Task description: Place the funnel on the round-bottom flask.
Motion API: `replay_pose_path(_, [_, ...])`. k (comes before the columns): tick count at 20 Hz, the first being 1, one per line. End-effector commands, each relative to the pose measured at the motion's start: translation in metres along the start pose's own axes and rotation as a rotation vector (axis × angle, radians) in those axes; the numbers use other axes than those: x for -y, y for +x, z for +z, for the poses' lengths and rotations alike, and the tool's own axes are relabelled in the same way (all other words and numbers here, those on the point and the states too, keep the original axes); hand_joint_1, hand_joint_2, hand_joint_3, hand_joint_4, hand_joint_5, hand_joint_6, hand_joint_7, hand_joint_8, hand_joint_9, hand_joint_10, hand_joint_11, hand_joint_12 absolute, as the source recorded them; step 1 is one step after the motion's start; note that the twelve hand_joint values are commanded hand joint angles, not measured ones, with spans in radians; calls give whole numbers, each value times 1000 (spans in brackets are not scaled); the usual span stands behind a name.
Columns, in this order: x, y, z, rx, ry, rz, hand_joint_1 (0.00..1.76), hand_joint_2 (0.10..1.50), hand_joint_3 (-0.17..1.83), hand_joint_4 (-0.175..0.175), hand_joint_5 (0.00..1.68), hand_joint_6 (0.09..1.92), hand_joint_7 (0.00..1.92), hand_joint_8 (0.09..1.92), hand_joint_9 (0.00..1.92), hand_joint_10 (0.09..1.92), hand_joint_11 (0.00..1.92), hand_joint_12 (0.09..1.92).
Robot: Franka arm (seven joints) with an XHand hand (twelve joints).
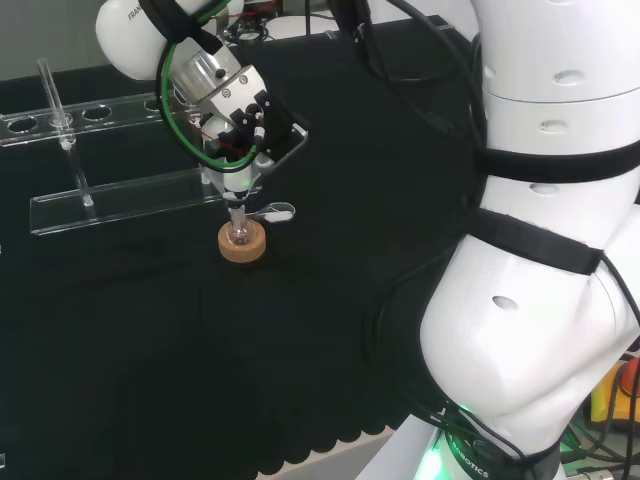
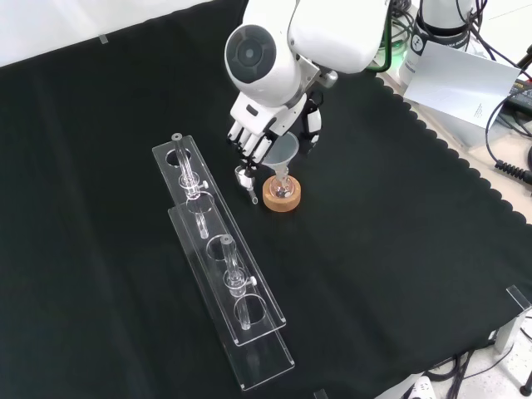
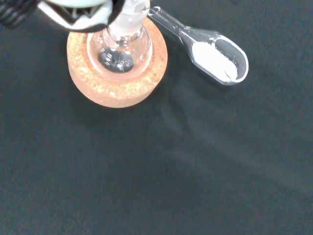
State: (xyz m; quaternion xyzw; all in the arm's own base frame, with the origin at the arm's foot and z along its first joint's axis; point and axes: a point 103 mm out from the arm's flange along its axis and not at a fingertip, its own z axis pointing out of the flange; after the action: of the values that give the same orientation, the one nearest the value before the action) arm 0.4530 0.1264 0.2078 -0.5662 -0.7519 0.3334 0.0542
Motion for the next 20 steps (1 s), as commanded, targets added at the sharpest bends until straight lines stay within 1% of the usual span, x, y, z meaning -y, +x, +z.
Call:
replay_pose_path(1, [3,-1,-1,-1,13,10,811,613,639,-52,293,101,147,737,438,701,226,1383])
replay_pose_path(6, [14,-6,-9,-26,-30,9,780,605,613,-52,213,87,59,707,359,708,205,1393])
replay_pose_path(9, [22,-9,-14,-69,-51,4,733,601,574,-51,155,87,16,698,315,729,196,1403])
replay_pose_path(11, [28,-12,-18,-72,-78,6,707,602,546,-51,130,87,3,676,293,741,192,1406])
replay_pose_path(12, [32,-14,-20,-81,-95,-8,688,601,533,-50,121,87,1,666,284,744,191,1407])
replay_pose_path(16, [44,-24,-27,-87,-123,5,610,622,436,-49,101,87,0,636,258,766,186,1413])
replay_pose_path(20, [55,-30,-33,-90,-144,22,581,628,407,-49,91,87,0,630,254,769,184,1413])
